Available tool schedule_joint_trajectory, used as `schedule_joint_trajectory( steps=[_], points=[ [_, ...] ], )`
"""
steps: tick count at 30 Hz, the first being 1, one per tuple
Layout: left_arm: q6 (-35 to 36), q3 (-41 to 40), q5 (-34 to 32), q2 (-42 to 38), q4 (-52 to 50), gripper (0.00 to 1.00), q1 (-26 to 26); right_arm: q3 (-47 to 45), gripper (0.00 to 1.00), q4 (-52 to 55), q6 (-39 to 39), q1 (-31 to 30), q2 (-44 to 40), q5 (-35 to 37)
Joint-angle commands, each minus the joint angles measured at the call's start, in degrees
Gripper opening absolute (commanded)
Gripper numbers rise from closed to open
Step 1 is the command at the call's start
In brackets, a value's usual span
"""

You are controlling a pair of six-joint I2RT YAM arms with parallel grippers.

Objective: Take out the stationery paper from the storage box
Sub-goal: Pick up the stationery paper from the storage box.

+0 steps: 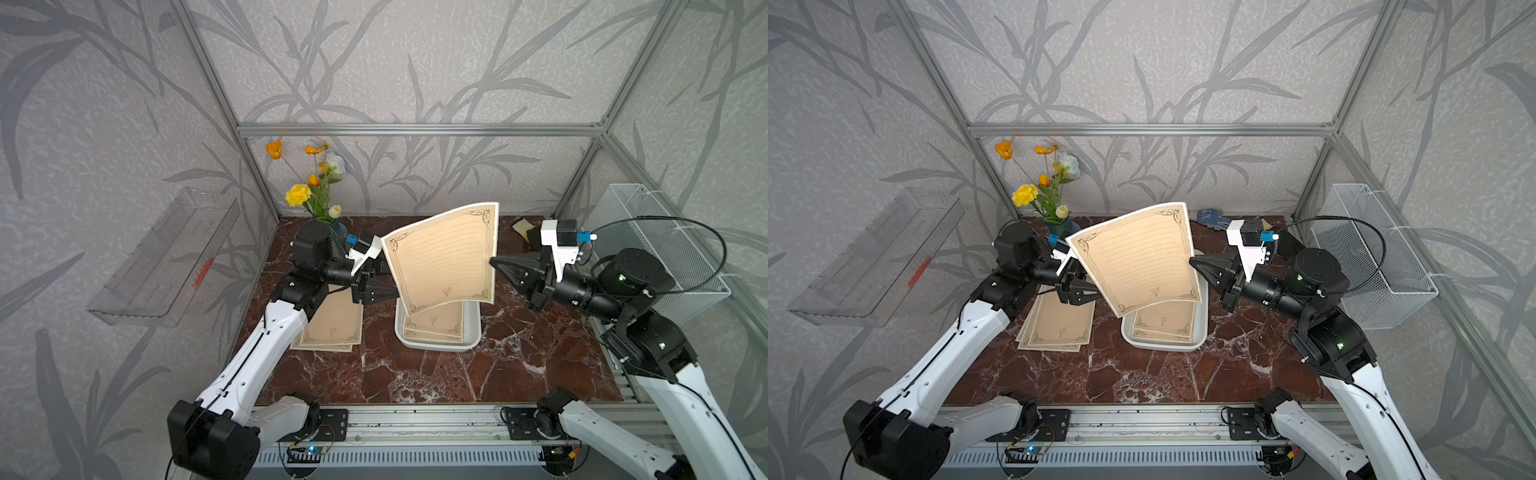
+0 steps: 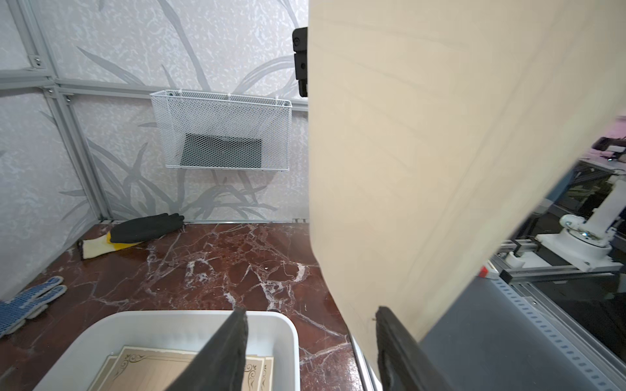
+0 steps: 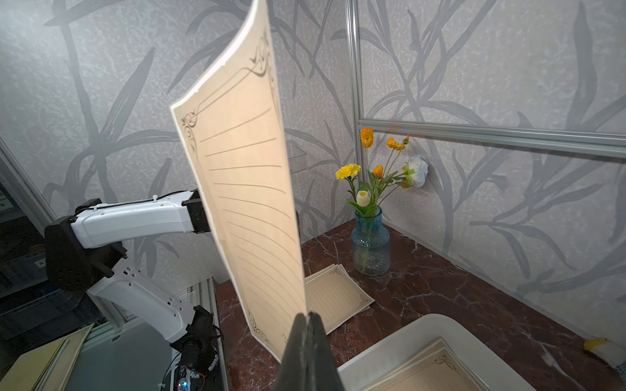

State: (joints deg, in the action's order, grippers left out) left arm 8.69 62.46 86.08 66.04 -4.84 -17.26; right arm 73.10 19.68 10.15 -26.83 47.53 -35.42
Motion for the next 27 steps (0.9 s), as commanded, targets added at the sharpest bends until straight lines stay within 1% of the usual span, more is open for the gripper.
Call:
schedule_joint_trajectory(
  steps=[1,3,7,13,16,17,18,19,20,21,22,23,24,26,27],
  points=[
    [10.59,3.94,7.61,0.48,-13.21,0.61,-0.06,-0.33,0.00,0.53,-1.35,-0.21,-0.68,1.88],
    [11.04,4.25,8.64,1.17,-14.19,0.62,0.02,0.01,0.00,0.95,-1.54,-0.21,-0.86,1.80],
    [11.96,3.86,7.98,1.72,-14.10,0.63,0.76,1.45,0.00,2.04,-1.93,-0.24,-1.37,1.09],
    [12.05,3.46,4.67,0.72,-12.96,0.64,1.35,2.26,0.00,2.52,-0.89,-0.19,-2.00,-0.22],
    [11.78,3.89,2.36,0.23,-12.59,0.65,-0.08,1.16,0.00,0.27,1.05,-0.24,-2.00,-1.80],
    [10.18,3.79,0.50,0.07,-11.10,0.65,-0.92,0.71,0.00,-0.68,1.71,-0.19,-2.00,-2.23],
    [6.71,3.09,-1.48,-0.27,-7.36,0.64,-1.64,0.17,0.00,-1.68,2.41,-0.24,-1.91,-2.88],
    [2.62,2.13,-3.20,-0.60,-3.14,0.64,-2.16,-0.18,0.00,-2.56,2.90,-0.24,-1.83,-3.35],
    [-2.26,0.67,-5.25,-1.06,3.68,0.64,-2.66,-0.50,0.00,-3.36,3.40,-0.23,-1.68,-3.80],
    [-6.15,-0.59,-6.94,-1.48,8.47,0.63,-2.99,-0.80,0.00,-4.07,3.72,-0.19,-1.57,-4.04],
    [-8.16,-1.28,-7.99,-1.82,11.71,0.63,-3.13,-1.04,0.00,-4.53,3.96,-0.19,-1.55,-4.04],
    [-9.00,-1.54,-9.18,-2.03,12.96,0.61,-3.37,-1.33,0.00,-4.86,4.08,-0.21,-1.47,-4.19],
    [-9.40,-1.34,-10.12,-2.18,13.04,0.57,-3.46,-1.54,0.00,-5.19,4.14,-0.20,-1.39,-4.19],
    [-10.61,-0.71,-10.82,-2.05,13.02,0.44,-3.57,-2.08,0.00,-5.53,4.35,-0.21,-1.44,-3.96],
    [-10.95,-0.43,-10.89,-1.98,12.93,0.36,-3.57,-2.39,0.00,-5.77,4.35,-0.24,-1.54,-3.96]
  ],
)
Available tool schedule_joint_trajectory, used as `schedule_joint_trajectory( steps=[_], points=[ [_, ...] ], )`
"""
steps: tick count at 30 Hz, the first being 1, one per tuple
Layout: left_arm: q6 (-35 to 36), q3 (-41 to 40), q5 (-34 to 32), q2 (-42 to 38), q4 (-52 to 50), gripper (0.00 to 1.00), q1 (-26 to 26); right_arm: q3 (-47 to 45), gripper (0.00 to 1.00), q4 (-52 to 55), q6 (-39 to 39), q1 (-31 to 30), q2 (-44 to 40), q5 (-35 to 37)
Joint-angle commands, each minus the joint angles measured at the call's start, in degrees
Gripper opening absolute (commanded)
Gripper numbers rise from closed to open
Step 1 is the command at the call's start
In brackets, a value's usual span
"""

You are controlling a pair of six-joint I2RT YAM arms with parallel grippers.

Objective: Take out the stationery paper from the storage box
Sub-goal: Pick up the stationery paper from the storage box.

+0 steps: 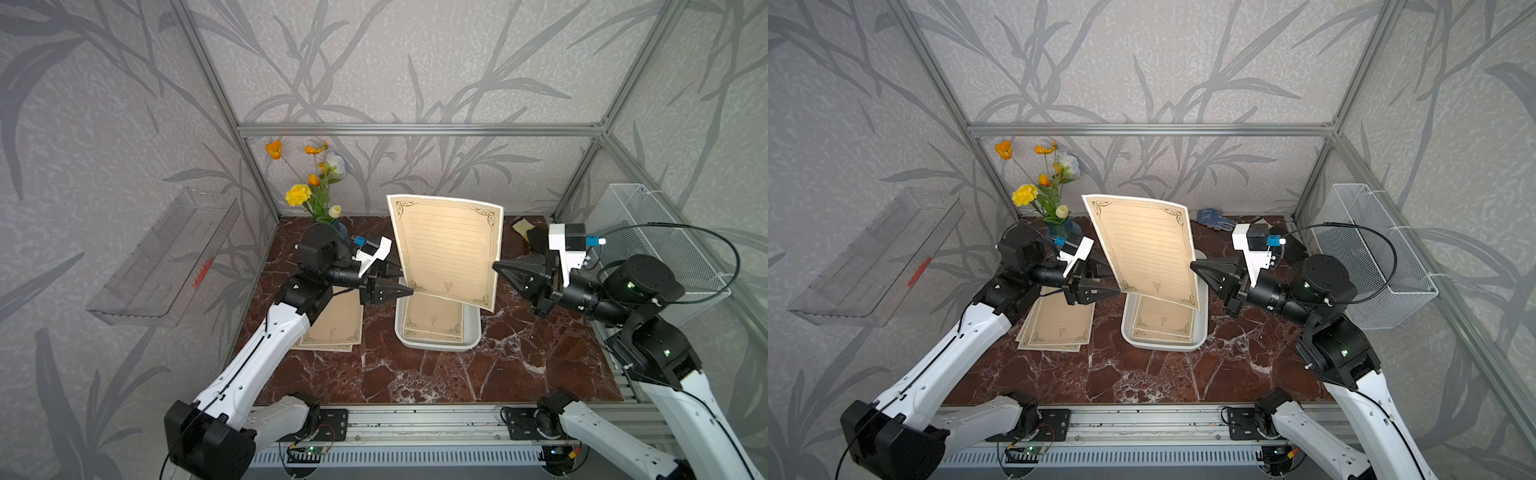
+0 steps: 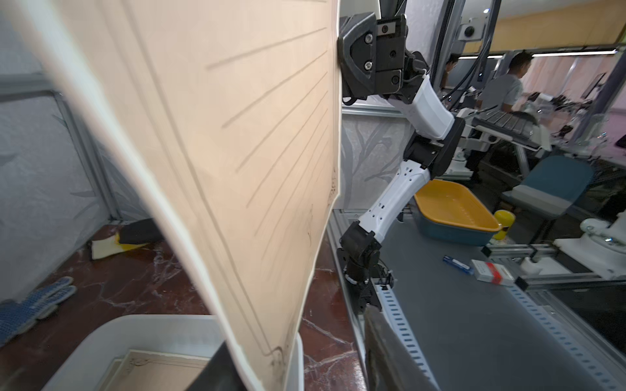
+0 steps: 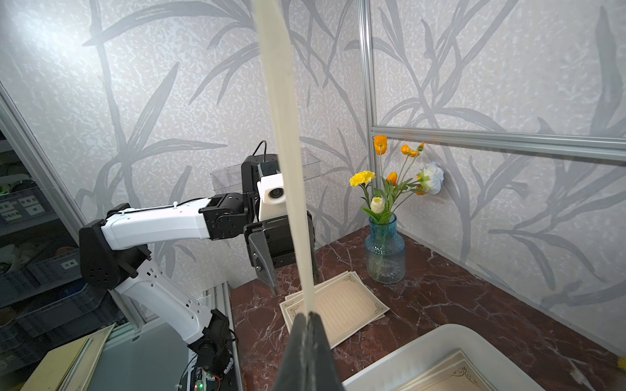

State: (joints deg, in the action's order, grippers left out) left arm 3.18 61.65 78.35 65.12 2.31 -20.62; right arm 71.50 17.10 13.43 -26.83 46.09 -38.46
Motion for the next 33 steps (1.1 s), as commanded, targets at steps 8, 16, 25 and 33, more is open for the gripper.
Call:
schedule_joint_trajectory(
  steps=[8,16,25,33],
  points=[
    [-4.42,1.26,-8.00,-3.47,-3.03,0.00,0.55,-4.97,0.00,-6.18,3.03,-0.22,-0.09,2.07],
    [-3.97,-0.12,-10.71,-9.47,-14.46,0.00,9.91,-10.75,0.00,-14.12,9.02,-2.25,5.28,6.14],
    [0.78,-2.09,-11.75,-12.88,-30.94,0.06,14.84,-6.94,0.34,-18.79,6.61,-8.00,15.25,2.69],
    [10.29,1.87,-22.60,-6.71,-49.37,0.08,15.42,-3.20,0.95,-8.17,-0.57,-7.74,11.16,11.32]
  ],
)
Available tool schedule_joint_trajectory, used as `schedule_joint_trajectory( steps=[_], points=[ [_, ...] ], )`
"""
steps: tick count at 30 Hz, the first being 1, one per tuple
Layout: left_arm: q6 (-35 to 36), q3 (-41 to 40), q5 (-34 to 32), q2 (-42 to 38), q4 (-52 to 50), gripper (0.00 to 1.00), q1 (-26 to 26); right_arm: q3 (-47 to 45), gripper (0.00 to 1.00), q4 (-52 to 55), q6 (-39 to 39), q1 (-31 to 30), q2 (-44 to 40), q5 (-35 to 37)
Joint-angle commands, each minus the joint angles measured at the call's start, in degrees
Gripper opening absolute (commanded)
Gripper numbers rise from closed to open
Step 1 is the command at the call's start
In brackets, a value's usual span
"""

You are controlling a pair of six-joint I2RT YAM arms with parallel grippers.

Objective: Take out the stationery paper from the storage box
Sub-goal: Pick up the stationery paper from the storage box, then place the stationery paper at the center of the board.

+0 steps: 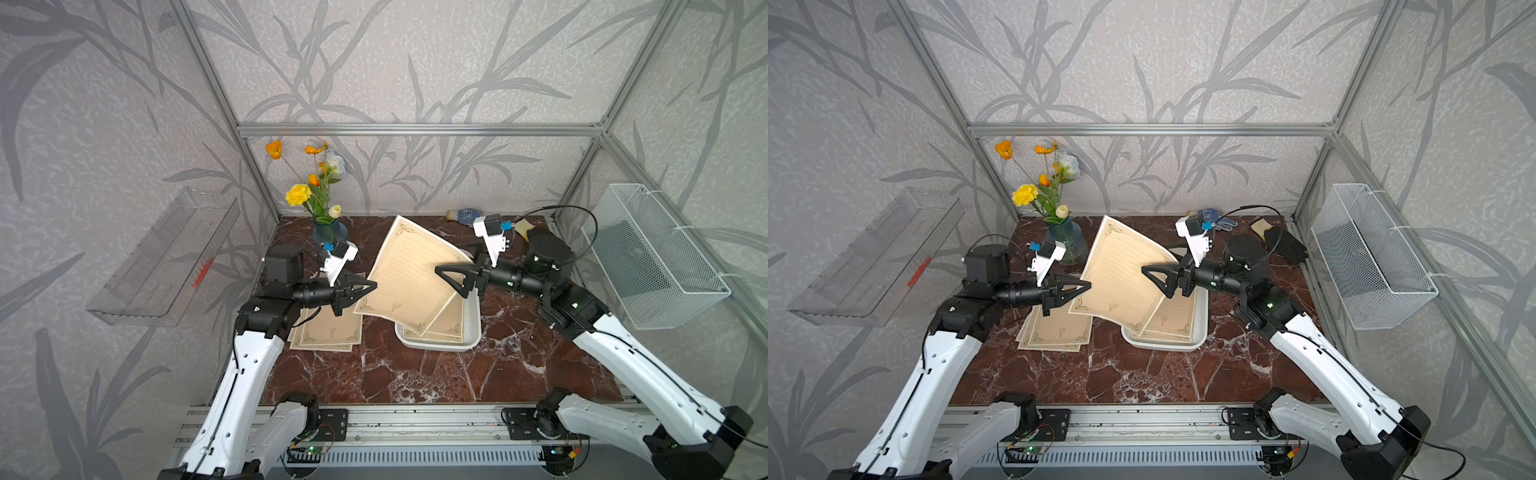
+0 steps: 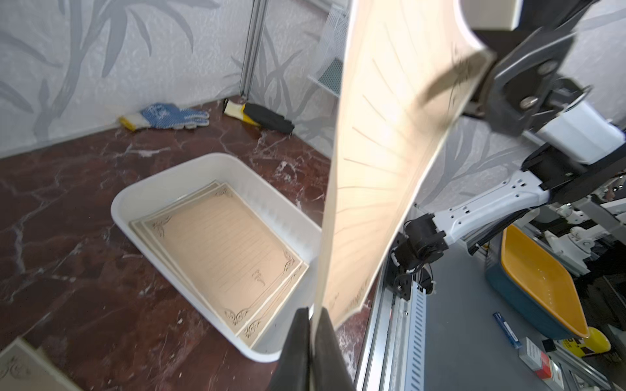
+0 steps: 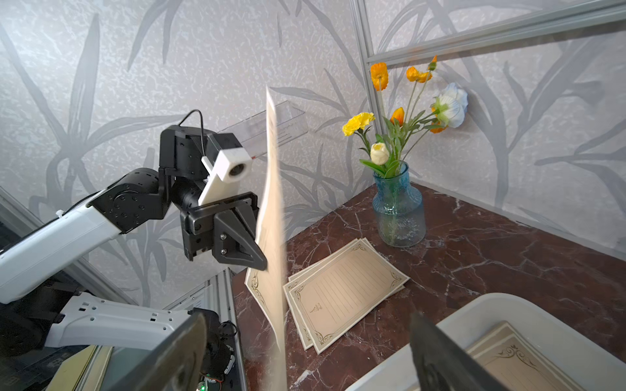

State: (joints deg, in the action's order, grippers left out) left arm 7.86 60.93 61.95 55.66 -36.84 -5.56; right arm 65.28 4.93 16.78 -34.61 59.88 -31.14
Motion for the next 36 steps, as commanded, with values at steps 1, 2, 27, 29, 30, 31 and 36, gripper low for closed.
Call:
schedule_joint_trajectory(
  steps=[1,2,27,29,30,31,36],
  points=[
    [6.97,3.58,-7.66,4.12,-12.33,0.08,0.47,3.98,0.95,5.97,-4.64,0.13,-2.75,4.87],
    [8.38,4.82,-9.23,5.69,-14.57,0.07,0.72,4.84,0.95,8.01,-5.19,0.16,-2.75,5.77],
    [-19.20,-19.53,-13.30,7.72,20.84,0.00,21.90,2.99,0.93,9.64,-3.50,0.42,-4.07,5.83],
    [-19.56,-19.32,-14.51,8.48,20.04,0.00,22.18,2.90,0.93,9.91,-3.33,0.34,-4.22,6.06],
    [-19.35,-19.20,-15.46,8.59,19.16,0.00,22.35,2.95,0.93,10.05,-3.37,0.40,-4.32,6.24],
    [-19.52,-19.39,-16.83,8.47,18.83,0.00,22.44,2.94,0.93,10.14,-3.48,0.35,-4.46,6.34],
    [-21.65,-21.37,-23.75,7.54,17.97,0.00,22.79,3.19,0.93,10.76,-4.20,0.39,-4.52,7.71]
  ],
)
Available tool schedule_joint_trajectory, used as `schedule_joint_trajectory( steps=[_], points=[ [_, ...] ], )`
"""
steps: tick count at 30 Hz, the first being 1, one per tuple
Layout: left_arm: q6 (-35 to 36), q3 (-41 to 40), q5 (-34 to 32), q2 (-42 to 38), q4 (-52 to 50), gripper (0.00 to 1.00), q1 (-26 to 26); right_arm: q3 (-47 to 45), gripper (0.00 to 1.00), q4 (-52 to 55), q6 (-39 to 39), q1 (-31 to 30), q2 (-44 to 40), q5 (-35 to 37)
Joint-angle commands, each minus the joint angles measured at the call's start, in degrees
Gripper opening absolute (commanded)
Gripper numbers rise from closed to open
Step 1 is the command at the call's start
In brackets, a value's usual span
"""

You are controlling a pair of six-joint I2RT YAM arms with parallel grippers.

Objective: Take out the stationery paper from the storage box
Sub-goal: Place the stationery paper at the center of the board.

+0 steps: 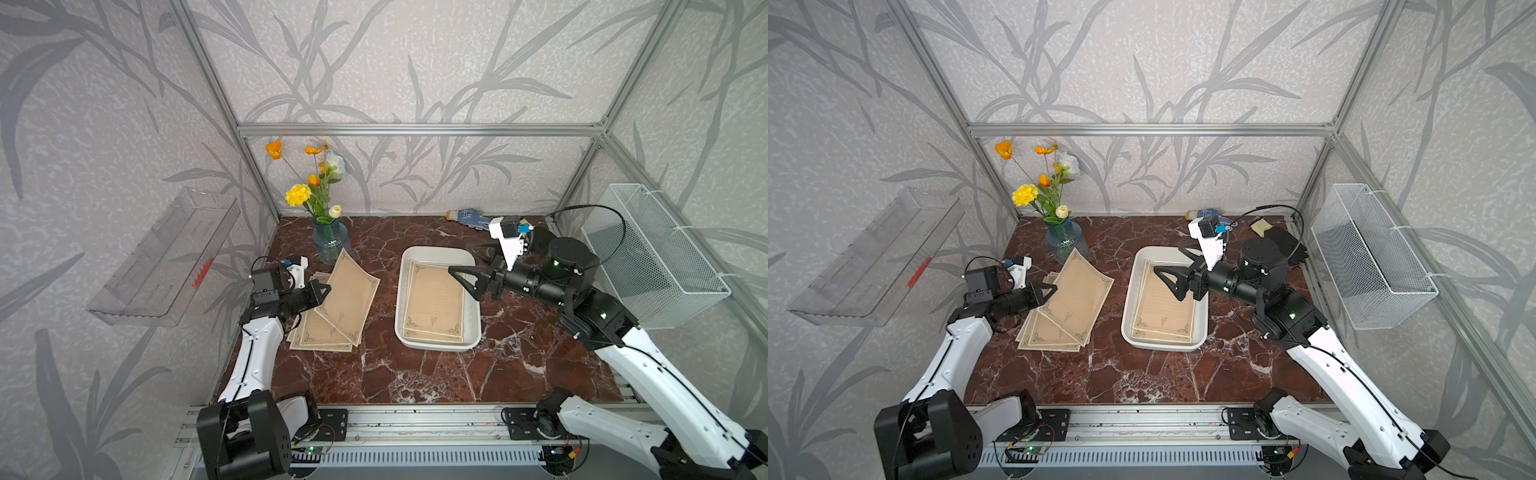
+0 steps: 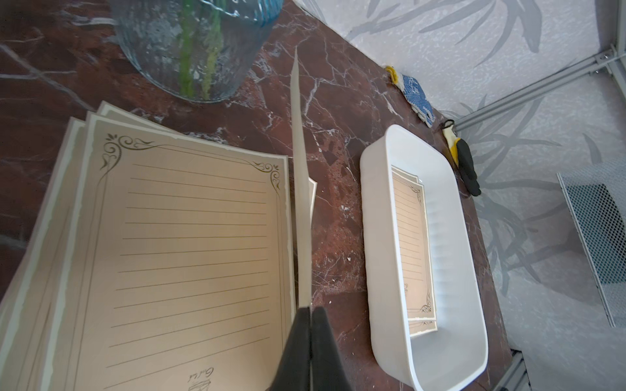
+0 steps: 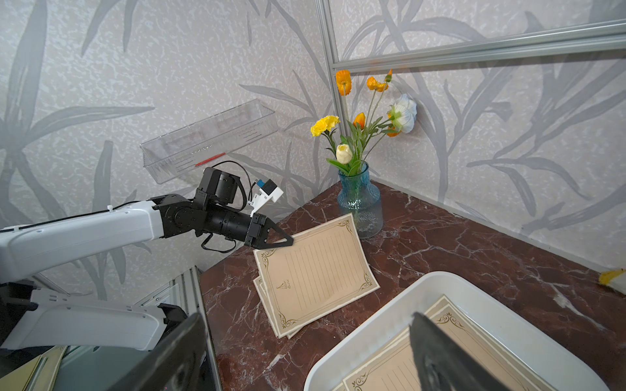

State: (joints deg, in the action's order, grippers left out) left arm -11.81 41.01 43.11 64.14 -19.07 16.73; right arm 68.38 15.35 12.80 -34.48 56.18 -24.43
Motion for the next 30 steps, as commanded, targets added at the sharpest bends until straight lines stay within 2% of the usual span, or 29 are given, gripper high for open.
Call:
schedule_joint_trajectory(
  steps=[1,14,30],
  points=[
    [-2.66,-1.80,-6.35,-0.99,-0.28,0.00,0.50,0.25,0.93,0.40,-0.36,0.22,-0.68,1.11],
    [-12.07,-5.50,-17.93,2.81,-1.29,0.00,0.50,0.13,0.93,0.90,-1.54,0.24,-0.11,2.69],
    [-15.72,-6.36,-24.64,5.78,-0.80,0.00,0.58,-0.63,0.93,1.02,-2.07,0.25,0.59,3.90]
  ],
)
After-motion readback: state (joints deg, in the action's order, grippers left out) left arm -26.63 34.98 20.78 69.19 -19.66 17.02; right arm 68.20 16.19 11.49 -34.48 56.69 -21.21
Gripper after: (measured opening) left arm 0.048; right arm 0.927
